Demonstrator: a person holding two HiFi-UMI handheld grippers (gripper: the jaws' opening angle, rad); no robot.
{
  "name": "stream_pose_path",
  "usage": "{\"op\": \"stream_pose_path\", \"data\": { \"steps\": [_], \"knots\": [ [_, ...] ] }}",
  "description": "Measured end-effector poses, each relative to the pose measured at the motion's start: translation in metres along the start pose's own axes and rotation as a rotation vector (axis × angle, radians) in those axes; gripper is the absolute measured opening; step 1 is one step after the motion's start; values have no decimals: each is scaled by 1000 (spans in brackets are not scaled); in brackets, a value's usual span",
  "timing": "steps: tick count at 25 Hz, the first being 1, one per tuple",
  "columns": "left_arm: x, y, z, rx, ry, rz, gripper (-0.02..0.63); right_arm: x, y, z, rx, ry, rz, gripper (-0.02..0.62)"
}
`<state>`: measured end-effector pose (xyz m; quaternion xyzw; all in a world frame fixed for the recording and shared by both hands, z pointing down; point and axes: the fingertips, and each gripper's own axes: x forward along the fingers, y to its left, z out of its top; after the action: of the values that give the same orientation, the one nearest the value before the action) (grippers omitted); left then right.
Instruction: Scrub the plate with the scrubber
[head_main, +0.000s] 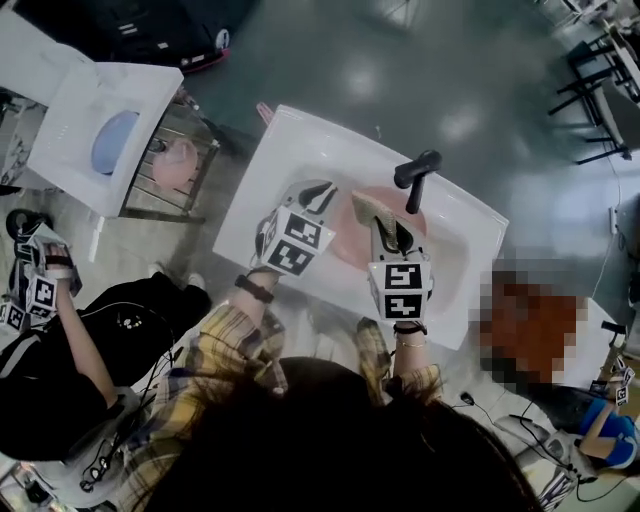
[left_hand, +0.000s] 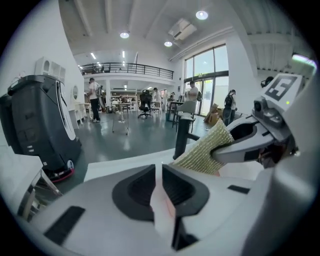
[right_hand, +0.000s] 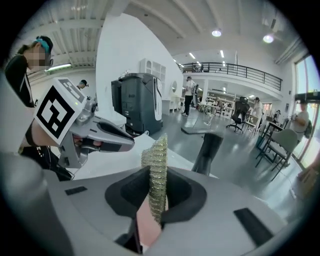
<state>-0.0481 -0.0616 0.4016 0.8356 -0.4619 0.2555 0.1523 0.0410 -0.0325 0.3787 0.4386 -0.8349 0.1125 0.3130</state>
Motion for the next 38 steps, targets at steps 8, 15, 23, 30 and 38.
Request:
{"op": "stream_pose_path", "data": {
  "steps": [8,15,23,30,38],
  "knots": [
    [-41,8,40,28,-109,5,32,-24,7,66,44,-171,-8,80],
    [-66,-9,88,58,-214,-27,18,-59,-12,106,105,-301,-22,80],
    [-99,-41,154,65,-360,-155,14,-109,-29,138,138,-438,-74,80],
    [-123,-68,195,107,-460,-223,14,-156,-45,153,121,-533,-152,80],
    [-122,-87,201,116,-476,-255,14,-166,-58,143,134,-536,-179,80]
  ]
}}
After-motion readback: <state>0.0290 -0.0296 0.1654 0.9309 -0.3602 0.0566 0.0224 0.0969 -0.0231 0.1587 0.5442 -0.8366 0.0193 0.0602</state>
